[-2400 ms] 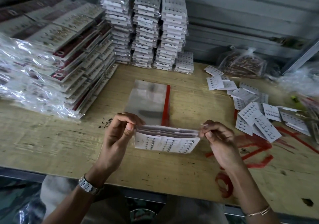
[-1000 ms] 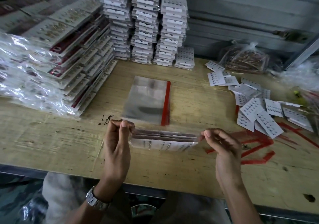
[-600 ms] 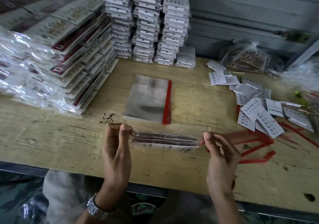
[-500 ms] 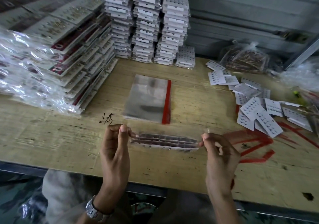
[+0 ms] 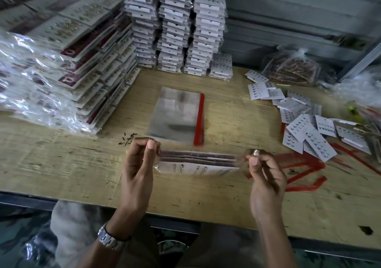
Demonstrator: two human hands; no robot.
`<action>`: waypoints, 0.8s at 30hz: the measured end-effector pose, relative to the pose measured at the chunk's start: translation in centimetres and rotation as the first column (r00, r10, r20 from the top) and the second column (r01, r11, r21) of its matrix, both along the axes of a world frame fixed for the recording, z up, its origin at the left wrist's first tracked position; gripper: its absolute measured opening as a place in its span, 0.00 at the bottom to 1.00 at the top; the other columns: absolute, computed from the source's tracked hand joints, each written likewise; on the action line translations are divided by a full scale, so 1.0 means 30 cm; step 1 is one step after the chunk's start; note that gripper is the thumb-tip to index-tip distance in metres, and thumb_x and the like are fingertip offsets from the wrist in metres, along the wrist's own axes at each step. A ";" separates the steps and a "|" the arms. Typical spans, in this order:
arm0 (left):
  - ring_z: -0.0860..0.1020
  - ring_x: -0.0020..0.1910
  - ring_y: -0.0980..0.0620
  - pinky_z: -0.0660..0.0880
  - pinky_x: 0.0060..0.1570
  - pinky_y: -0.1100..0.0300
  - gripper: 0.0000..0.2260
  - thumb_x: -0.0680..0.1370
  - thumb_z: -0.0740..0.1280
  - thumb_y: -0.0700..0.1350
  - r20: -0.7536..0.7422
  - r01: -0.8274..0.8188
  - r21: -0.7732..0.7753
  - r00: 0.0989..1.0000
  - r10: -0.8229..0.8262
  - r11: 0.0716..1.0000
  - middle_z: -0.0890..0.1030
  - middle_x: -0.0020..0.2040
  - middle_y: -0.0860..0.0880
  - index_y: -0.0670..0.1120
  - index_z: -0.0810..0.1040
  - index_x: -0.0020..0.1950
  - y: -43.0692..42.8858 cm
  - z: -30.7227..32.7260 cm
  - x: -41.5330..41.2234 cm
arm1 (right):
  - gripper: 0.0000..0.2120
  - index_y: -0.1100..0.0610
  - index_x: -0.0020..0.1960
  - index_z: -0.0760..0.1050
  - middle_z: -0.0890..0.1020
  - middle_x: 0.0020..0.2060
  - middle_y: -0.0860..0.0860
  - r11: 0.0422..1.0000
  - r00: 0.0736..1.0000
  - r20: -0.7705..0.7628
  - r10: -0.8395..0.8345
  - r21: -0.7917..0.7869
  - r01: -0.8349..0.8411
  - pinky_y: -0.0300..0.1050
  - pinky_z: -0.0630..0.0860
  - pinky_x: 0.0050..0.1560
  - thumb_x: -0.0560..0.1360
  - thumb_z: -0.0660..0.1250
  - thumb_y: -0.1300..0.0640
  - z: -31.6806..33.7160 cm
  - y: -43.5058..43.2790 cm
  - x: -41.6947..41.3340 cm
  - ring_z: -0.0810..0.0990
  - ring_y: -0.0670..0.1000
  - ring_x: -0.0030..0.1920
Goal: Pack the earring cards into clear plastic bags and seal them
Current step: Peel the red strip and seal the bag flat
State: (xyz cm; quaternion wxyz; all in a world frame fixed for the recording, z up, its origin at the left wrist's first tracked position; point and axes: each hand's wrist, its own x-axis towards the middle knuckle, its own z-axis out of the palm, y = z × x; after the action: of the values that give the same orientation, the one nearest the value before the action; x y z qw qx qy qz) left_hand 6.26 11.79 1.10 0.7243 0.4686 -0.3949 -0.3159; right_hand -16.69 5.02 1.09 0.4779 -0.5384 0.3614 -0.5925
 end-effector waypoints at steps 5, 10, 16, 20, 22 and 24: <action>0.73 0.41 0.49 0.73 0.44 0.58 0.12 0.82 0.64 0.55 -0.003 0.010 0.004 1.000 -0.010 1.000 0.77 0.41 0.49 0.48 0.75 0.47 -0.020 0.004 0.021 | 0.08 0.50 0.45 0.80 0.81 0.42 0.45 0.991 0.991 0.070 0.112 -0.082 -0.106 0.37 0.75 0.51 0.76 0.65 0.60 0.008 -0.046 0.001 0.78 0.46 0.47; 0.76 0.42 0.49 0.75 0.46 0.58 0.09 0.83 0.62 0.51 0.017 0.035 0.009 0.999 -0.035 0.999 0.78 0.43 0.49 0.48 0.76 0.48 -0.024 -0.020 0.039 | 0.08 0.50 0.45 0.81 0.82 0.41 0.44 0.989 0.987 0.061 0.148 -0.032 -0.147 0.34 0.76 0.47 0.75 0.66 0.60 -0.004 -0.063 -0.011 0.79 0.43 0.44; 0.75 0.44 0.48 0.73 0.49 0.58 0.09 0.83 0.63 0.50 -0.016 0.054 -0.006 0.998 -0.054 0.999 0.77 0.43 0.47 0.46 0.75 0.47 -0.021 -0.048 0.050 | 0.04 0.49 0.47 0.80 0.81 0.41 0.47 0.982 0.984 -0.053 0.168 -0.073 -0.171 0.37 0.76 0.46 0.77 0.66 0.56 -0.005 -0.070 -0.027 0.78 0.47 0.43; 0.73 0.43 0.49 0.71 0.49 0.58 0.08 0.82 0.64 0.51 -0.047 0.057 -0.004 0.997 -0.057 0.998 0.77 0.42 0.49 0.49 0.76 0.46 -0.030 -0.043 0.048 | 0.07 0.49 0.47 0.80 0.80 0.39 0.47 0.986 0.987 -0.075 0.139 -0.082 -0.145 0.38 0.76 0.44 0.77 0.65 0.58 -0.003 -0.061 -0.026 0.78 0.47 0.41; 0.74 0.42 0.49 0.70 0.48 0.54 0.08 0.82 0.64 0.51 -0.038 0.024 0.021 0.999 -0.023 0.999 0.77 0.41 0.49 0.50 0.77 0.44 -0.032 -0.029 0.044 | 0.08 0.49 0.46 0.80 0.80 0.38 0.48 0.990 0.992 -0.085 0.094 -0.101 -0.102 0.38 0.75 0.43 0.77 0.65 0.59 0.002 -0.050 -0.024 0.78 0.48 0.40; 0.76 0.40 0.48 0.72 0.48 0.46 0.09 0.81 0.63 0.51 0.019 -0.037 0.052 0.999 0.036 0.998 0.78 0.39 0.49 0.50 0.77 0.43 -0.023 -0.015 0.035 | 0.08 0.48 0.45 0.81 0.82 0.38 0.46 0.994 0.997 -0.072 0.020 -0.109 -0.028 0.36 0.76 0.43 0.75 0.66 0.59 0.004 -0.030 -0.022 0.80 0.47 0.40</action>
State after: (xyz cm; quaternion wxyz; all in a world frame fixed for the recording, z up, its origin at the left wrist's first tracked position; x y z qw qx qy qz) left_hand 7.29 11.10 0.66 0.7138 0.4975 -0.3845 -0.3086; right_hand -17.35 4.12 1.20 0.4413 -0.5889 0.3385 -0.5864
